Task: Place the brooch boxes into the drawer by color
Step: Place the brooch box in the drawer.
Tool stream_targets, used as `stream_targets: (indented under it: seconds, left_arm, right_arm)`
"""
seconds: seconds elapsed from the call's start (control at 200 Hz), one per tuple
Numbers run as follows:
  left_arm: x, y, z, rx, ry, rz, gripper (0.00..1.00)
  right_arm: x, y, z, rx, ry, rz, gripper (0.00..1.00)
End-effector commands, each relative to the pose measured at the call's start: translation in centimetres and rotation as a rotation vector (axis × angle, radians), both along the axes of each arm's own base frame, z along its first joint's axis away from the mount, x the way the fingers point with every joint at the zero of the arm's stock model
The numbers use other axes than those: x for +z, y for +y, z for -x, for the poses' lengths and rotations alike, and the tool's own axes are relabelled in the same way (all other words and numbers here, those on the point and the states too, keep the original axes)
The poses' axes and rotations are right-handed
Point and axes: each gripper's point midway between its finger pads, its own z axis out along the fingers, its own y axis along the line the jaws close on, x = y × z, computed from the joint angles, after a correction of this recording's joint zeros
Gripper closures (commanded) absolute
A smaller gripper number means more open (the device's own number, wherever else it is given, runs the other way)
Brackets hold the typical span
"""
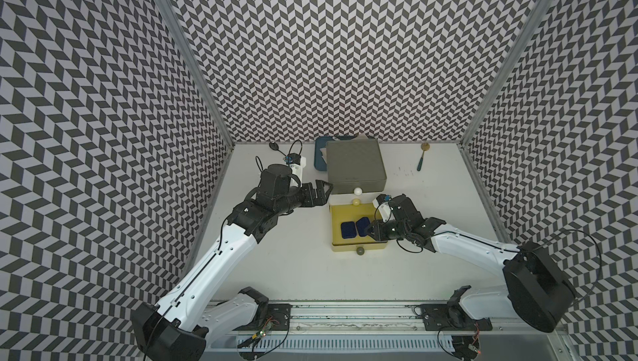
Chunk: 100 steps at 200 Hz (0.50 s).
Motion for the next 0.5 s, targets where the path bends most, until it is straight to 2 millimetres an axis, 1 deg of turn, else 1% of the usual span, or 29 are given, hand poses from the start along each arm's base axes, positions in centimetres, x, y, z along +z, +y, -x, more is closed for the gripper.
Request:
stream_targets:
  seconds: [0.0, 0.07, 0.23, 0.29, 0.345, 0.421, 0.496]
  left_arm:
    - [0.12, 0.44, 0.24, -0.002, -0.01, -0.015, 0.0]
    - [0.21, 0.6, 0.22, 0.002, -0.011, -0.017, 0.0]
    - [0.41, 0.72, 0.28, 0.0, -0.014, -0.014, 0.01]
    - [0.46, 0.72, 0.37, -0.002, -0.015, -0.014, 0.0]
    - [0.48, 0.81, 0.42, -0.001, -0.014, -0.015, 0.0]
    - [0.61, 0.86, 0.5, 0.0, -0.015, -0.016, 0.0]
    - [0.82, 0.98, 0.53, 0.003, -0.018, -0.016, 0.0]
  right_arm:
    - [0.7, 0.37, -1.34, -0.024, -0.048, -0.025, 0.78]
    - [0.45, 0.16, -1.3, -0.03, -0.048, -0.017, 0.77]
    - [-0.01, -0.05, -0.99, -0.039, -0.041, -0.024, 0.71]
    - [-0.23, -0.11, -0.94, -0.043, -0.037, -0.023, 0.63]
    - [-0.22, -0.14, -0.99, -0.047, -0.038, -0.023, 0.58]
    - [-0.14, -0.24, -1.04, -0.051, -0.041, -0.019, 0.47]
    - [0.18, -0.48, -1.1, -0.059, -0.053, -0.014, 0.44]
